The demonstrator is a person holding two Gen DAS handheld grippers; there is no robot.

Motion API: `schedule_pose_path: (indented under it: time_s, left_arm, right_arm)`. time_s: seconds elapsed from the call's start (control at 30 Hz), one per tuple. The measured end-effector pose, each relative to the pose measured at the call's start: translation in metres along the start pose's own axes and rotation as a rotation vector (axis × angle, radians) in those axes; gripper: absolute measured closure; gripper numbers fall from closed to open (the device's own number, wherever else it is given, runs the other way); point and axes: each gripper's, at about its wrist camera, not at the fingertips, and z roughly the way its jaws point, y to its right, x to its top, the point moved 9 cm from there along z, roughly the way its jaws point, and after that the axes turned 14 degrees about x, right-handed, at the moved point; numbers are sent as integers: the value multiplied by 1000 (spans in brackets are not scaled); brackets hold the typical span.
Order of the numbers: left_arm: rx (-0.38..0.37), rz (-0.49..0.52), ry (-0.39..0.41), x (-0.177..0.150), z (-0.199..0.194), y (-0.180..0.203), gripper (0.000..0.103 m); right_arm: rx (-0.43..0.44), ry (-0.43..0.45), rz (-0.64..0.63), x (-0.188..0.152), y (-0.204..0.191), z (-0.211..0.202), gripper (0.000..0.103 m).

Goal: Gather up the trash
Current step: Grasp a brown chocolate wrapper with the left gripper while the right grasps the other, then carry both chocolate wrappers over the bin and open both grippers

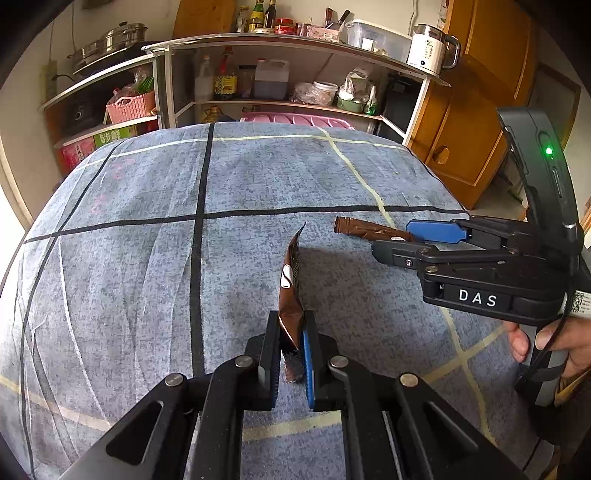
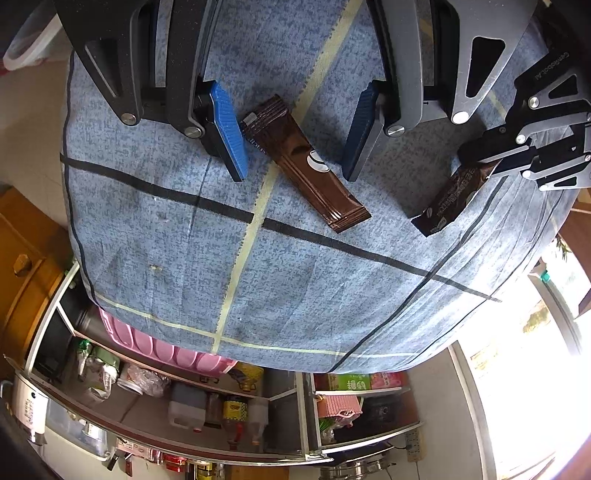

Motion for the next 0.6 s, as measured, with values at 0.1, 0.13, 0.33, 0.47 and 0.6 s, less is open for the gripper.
schedule_pose_path:
  time_s: [0.1, 0.13, 0.33, 0.47, 0.6]
  left_arm:
    - [3, -2, 0, 0, -1, 0, 93]
    - [3, -4, 1, 0, -1, 0, 93]
    - [4, -9, 4, 0, -5, 1, 93]
    - [5, -6, 16, 1, -11, 2, 93]
    - [1, -5, 25, 1, -18, 6, 93]
  right_arm:
    - [-5, 5, -3, -1, -3, -1, 57]
    - [0, 6, 0, -2, -4, -2, 63]
    - [4, 21, 16, -6, -8, -8, 80]
    - [12, 31, 21, -10, -11, -12, 81]
    - [21, 48, 49, -15, -12, -20, 82]
